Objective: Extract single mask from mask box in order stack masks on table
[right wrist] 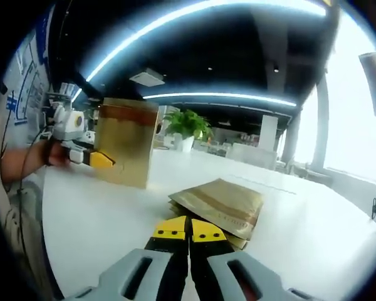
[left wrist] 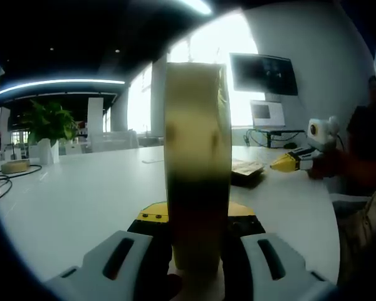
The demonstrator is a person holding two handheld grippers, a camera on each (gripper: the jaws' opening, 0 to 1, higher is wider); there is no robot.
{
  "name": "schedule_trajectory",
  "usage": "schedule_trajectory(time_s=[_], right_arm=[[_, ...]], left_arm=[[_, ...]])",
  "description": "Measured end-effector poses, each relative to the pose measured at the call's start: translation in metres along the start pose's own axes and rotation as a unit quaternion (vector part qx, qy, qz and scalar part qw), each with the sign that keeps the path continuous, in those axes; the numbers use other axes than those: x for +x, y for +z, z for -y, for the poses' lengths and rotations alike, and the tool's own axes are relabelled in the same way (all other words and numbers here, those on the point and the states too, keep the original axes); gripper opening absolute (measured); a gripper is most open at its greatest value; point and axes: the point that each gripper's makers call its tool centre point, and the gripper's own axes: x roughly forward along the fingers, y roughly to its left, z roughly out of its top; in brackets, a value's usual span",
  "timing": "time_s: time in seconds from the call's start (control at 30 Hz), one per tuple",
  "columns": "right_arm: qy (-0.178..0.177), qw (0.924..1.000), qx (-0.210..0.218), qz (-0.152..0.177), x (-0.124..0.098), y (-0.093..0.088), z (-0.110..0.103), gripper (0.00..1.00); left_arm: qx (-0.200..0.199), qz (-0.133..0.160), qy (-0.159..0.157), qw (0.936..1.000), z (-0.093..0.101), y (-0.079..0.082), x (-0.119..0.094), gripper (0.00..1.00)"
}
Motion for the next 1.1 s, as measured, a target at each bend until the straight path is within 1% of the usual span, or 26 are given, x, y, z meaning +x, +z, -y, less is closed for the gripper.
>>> schedule_trajectory(time_s=[0.07, 0.1, 0.2, 0.27, 0.37, 0.5, 0.53, 0.6, 0.63, 0.67, 0.83, 0.93, 1.0, 1.1], right_arm=[[-0.014, 0.9998, -0.009, -0.006, -0.002, 0.003, 0.001, 0.0], [-0.019, 0.9997, -0.014, -0.003, -0.004, 0.007, 0.001, 0.0], [-0.02, 0.9997, -0.014, 0.004, -0.007, 0.02, 0.002, 0.0], [-0.021, 0.9995, -0.019, 0.012, -0.007, 0.032, 0.001, 0.0], [-0.021, 0.9985, -0.049, 0.011, -0.005, 0.044, 0.0, 0.0], [-0.009, 0.9971, -0.076, 0.002, 0.0, 0.051, -0.004, 0.0], [-0.005, 0.9963, -0.086, 0.0, 0.001, 0.053, -0.005, 0.0], [-0.011, 0.9938, -0.111, -0.006, 0.002, 0.059, -0.003, 0.0], [-0.01, 0.9917, -0.128, -0.005, 0.002, 0.064, -0.004, 0.0], [-0.008, 0.9909, -0.134, -0.004, 0.003, 0.068, -0.006, 0.0], [-0.001, 0.9878, -0.156, 0.0, 0.007, 0.089, -0.012, 0.0], [-0.001, 0.9865, -0.164, 0.002, 0.009, 0.1, -0.012, 0.0], [0.002, 0.9856, -0.169, 0.004, 0.008, 0.108, -0.008, 0.0], [0.005, 0.9813, -0.192, 0.008, 0.01, 0.119, -0.008, 0.0]], left_arm=[[0.0, 0.0, 0.0, 1.0, -0.001, 0.0, 0.0, 0.2], [0.0, 0.0, 0.0, 1.0, -0.001, 0.0, 0.0, 0.2], [0.0, 0.0, 0.0, 1.0, 0.0, 0.0, 0.0, 0.2], [0.0, 0.0, 0.0, 1.0, 0.0, 0.0, 0.0, 0.2], [0.0, 0.0, 0.0, 1.0, -0.001, 0.0, 0.0, 0.2], [0.0, 0.0, 0.0, 1.0, -0.001, 0.0, 0.0, 0.2], [-0.001, 0.0, 0.0, 1.0, -0.001, 0.0, 0.0, 0.2], [-0.001, 0.0, 0.0, 1.0, 0.0, 0.0, 0.0, 0.2], [-0.001, 0.0, 0.0, 1.0, 0.0, 0.0, 0.0, 0.2], [-0.001, 0.0, 0.0, 1.0, 0.0, 0.0, 0.0, 0.2], [-0.001, 0.0, 0.0, 1.0, 0.0, 0.0, 0.0, 0.2], [-0.001, 0.0, 0.0, 1.0, 0.0, 0.0, 0.0, 0.2], [-0.001, 0.0, 0.0, 1.0, 0.0, 0.0, 0.0, 0.2], [-0.001, 0.0, 0.0, 1.0, 0.0, 0.0, 0.001, 0.2]])
